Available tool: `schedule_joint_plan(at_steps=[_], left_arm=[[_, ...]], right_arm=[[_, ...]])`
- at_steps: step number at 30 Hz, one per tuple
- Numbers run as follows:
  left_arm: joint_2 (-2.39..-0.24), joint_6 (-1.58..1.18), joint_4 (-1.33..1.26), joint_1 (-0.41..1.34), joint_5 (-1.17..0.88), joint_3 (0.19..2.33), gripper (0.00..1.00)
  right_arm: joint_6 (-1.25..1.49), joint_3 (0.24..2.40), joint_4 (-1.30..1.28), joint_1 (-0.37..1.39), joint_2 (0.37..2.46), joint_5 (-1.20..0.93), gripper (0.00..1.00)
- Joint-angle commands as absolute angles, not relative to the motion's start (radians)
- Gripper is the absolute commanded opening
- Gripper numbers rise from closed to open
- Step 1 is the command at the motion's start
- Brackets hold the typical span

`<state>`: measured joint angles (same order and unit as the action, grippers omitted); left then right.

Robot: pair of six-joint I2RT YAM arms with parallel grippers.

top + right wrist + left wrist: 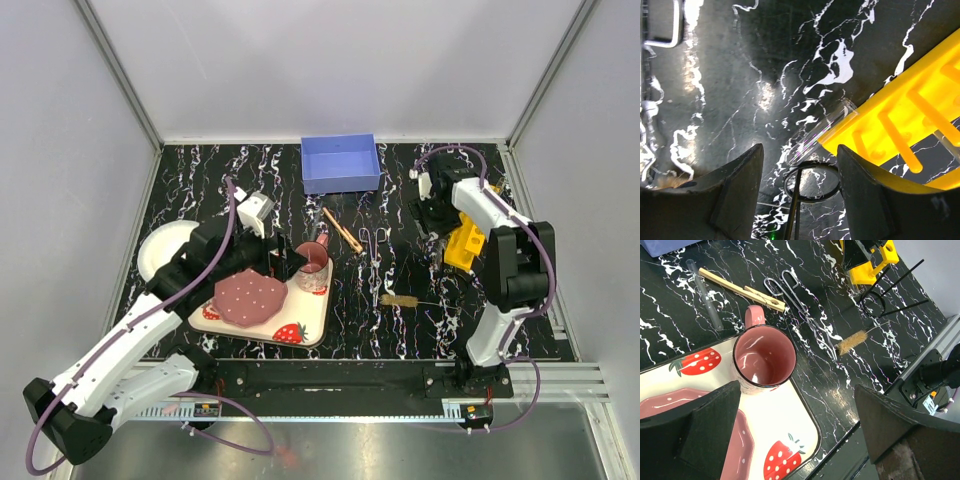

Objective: Organize the chemistry lab equipment

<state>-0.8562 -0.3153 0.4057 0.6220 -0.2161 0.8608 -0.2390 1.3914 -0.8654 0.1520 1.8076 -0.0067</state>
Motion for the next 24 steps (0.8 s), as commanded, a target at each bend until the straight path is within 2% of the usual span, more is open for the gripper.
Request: schedule_joint_plan(at_steps=[1,14,24], left_arm=[[-0.844,-0.321,0.374,0.615,-0.193,0.853,0.99],[-0.827,-0.324,0.371,0.615,-0.184,0.825,0.99],[-0.824,-0.314,0.385,0.615,-0.175,0.839,0.99]], right_arm=[[-0.239,1.385,-0.828,0.152,1.862,0.093,0.64],[-0.247,1.365,-0.841,0.152,1.92,0.152,0.57],[-0.238,1.378,-0.864,0.152,1.97,0.101,0.54]])
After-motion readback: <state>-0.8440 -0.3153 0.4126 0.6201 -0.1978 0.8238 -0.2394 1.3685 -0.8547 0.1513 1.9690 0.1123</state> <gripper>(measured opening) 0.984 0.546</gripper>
